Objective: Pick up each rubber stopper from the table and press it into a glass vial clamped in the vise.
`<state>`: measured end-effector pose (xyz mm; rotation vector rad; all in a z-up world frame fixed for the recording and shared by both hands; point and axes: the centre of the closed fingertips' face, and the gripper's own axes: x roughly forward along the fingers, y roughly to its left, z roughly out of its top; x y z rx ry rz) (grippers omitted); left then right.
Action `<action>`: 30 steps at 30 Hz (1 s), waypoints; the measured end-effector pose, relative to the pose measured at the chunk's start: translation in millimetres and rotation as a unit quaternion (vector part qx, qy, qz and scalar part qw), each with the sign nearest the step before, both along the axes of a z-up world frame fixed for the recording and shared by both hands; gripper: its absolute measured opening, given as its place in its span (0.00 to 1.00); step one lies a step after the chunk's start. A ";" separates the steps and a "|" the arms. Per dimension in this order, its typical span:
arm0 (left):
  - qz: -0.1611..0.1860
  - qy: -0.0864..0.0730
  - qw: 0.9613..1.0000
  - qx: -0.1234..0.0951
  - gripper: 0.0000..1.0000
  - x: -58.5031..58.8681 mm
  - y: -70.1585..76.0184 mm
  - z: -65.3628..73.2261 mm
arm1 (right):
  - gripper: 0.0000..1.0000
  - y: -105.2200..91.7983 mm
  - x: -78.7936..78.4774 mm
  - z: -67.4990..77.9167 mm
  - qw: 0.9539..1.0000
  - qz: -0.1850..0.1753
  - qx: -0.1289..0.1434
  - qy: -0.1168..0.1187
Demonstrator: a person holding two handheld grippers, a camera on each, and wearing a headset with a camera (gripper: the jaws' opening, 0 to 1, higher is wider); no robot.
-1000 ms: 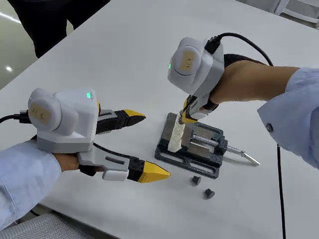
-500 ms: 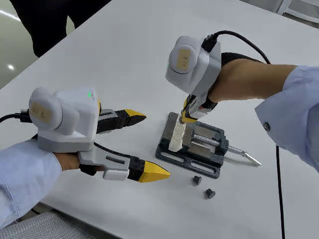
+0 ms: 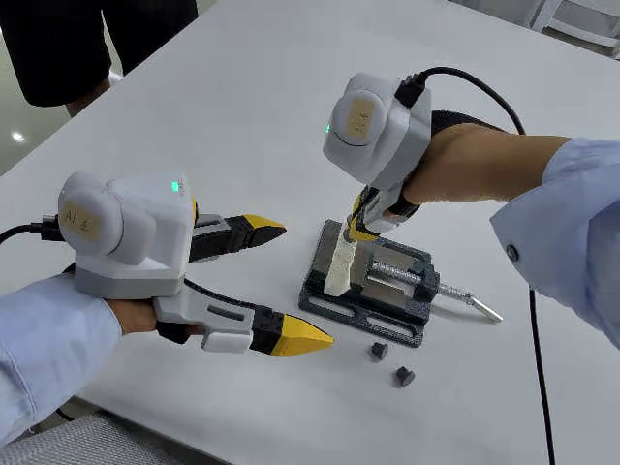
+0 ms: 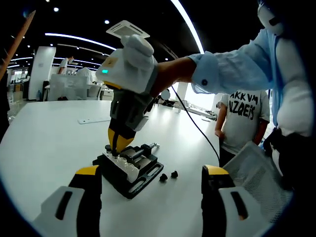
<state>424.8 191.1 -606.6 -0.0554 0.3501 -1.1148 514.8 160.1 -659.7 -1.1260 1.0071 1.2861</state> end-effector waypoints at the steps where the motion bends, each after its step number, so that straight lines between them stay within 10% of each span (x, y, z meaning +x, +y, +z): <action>1: -0.001 0.000 1.000 0.002 0.80 -0.9 0.0 0.6 | 0.00 -0.1 0.4 0.4 1.000 -0.004 0.007 0.002; 15: -0.004 -0.008 1.000 0.006 0.81 -2.4 -0.5 8.9 | 0.04 -10.9 -13.1 6.0 0.997 -0.043 0.063 -0.010; 30: -0.012 -0.017 1.000 0.007 0.80 -10.6 -6.9 12.7 | 0.19 -38.3 -47.6 11.5 0.983 -0.120 0.135 -0.015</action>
